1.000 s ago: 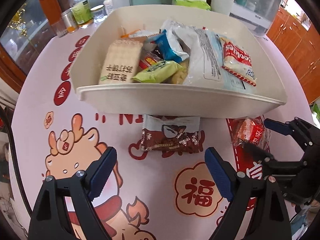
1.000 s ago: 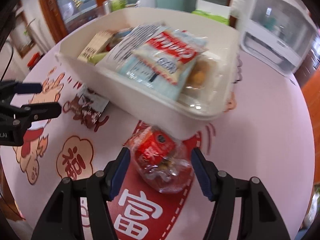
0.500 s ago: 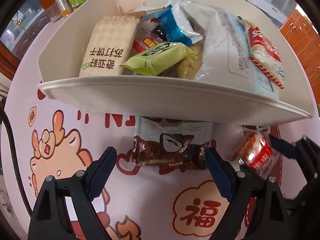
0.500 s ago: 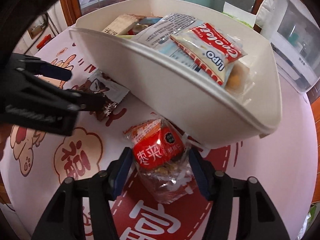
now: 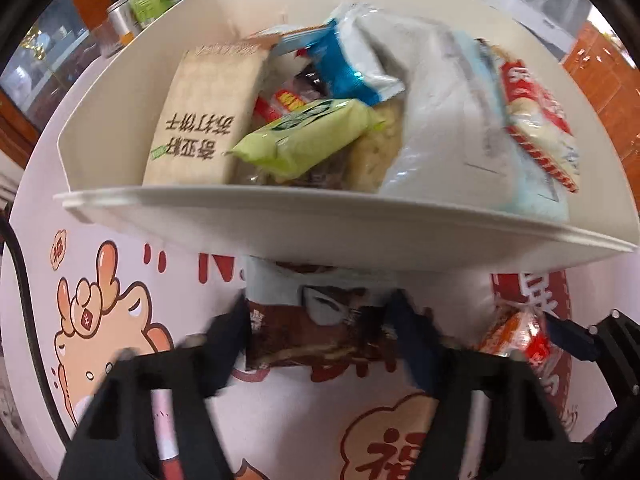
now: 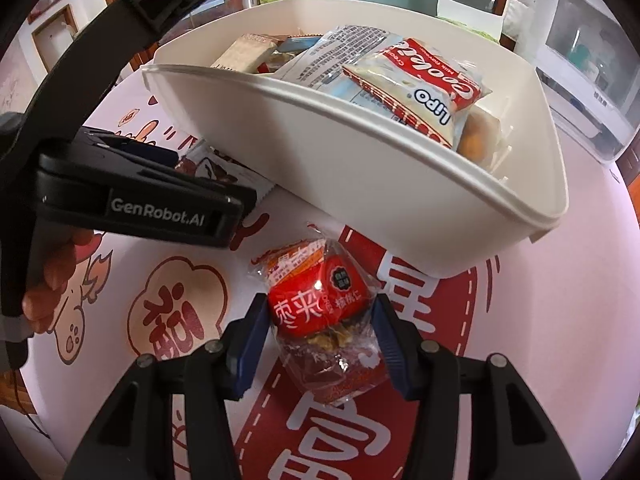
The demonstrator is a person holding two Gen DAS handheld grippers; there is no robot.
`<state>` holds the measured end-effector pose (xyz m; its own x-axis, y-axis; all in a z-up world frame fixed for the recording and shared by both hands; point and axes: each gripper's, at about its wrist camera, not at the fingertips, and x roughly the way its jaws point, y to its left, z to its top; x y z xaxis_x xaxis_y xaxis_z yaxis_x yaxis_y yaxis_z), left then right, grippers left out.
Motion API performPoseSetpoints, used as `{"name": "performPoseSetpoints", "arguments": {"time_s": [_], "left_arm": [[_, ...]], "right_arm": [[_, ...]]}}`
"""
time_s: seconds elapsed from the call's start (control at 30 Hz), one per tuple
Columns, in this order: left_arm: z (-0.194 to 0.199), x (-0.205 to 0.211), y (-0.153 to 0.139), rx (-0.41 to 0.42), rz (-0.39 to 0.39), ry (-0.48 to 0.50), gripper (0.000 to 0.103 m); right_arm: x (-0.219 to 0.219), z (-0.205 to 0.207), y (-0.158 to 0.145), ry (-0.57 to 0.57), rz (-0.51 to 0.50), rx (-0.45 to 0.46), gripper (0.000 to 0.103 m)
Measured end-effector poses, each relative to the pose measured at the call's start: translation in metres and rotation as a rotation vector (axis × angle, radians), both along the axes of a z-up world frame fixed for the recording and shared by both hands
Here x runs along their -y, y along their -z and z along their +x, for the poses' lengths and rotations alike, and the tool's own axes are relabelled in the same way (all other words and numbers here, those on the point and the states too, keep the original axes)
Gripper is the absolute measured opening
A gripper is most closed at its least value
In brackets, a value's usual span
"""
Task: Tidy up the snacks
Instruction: 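Lift both packets over the white tray and open both grippers to drop them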
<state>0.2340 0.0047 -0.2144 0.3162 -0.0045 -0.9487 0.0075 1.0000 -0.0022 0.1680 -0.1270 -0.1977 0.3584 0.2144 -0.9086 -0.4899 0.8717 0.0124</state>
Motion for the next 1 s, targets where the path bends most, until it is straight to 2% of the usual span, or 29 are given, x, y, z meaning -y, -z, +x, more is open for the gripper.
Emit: {"name": "performPoseSetpoints", "arguments": {"time_s": [0.03, 0.07, 0.17, 0.37, 0.6, 0.73, 1.0], "left_arm": [[0.000, -0.001, -0.001, 0.001, 0.003, -0.003, 0.042], [0.000, -0.002, -0.002, 0.005, -0.008, -0.004, 0.038], [0.001, -0.007, -0.006, 0.015, -0.051, 0.000, 0.031], [-0.007, -0.012, -0.007, 0.042, -0.069, 0.031, 0.023], [-0.020, -0.037, -0.014, 0.077, -0.111, 0.044, 0.021], [-0.027, -0.049, -0.035, 0.140, -0.120, 0.056, 0.021], [-0.033, -0.073, -0.073, 0.202, -0.188, 0.086, 0.021]], "right_arm": [[0.000, -0.001, 0.000, 0.002, 0.002, -0.005, 0.052], [0.000, -0.002, -0.001, 0.003, 0.001, -0.004, 0.052], [0.001, -0.002, -0.002, 0.014, 0.003, -0.011, 0.052], [0.002, -0.007, -0.005, 0.050, 0.026, -0.035, 0.051], [0.005, -0.010, -0.014, 0.105, 0.068, -0.062, 0.050], [0.006, -0.011, -0.023, 0.139, 0.107, -0.075, 0.050], [0.003, -0.021, -0.049, 0.194, 0.169, -0.075, 0.050]]}}
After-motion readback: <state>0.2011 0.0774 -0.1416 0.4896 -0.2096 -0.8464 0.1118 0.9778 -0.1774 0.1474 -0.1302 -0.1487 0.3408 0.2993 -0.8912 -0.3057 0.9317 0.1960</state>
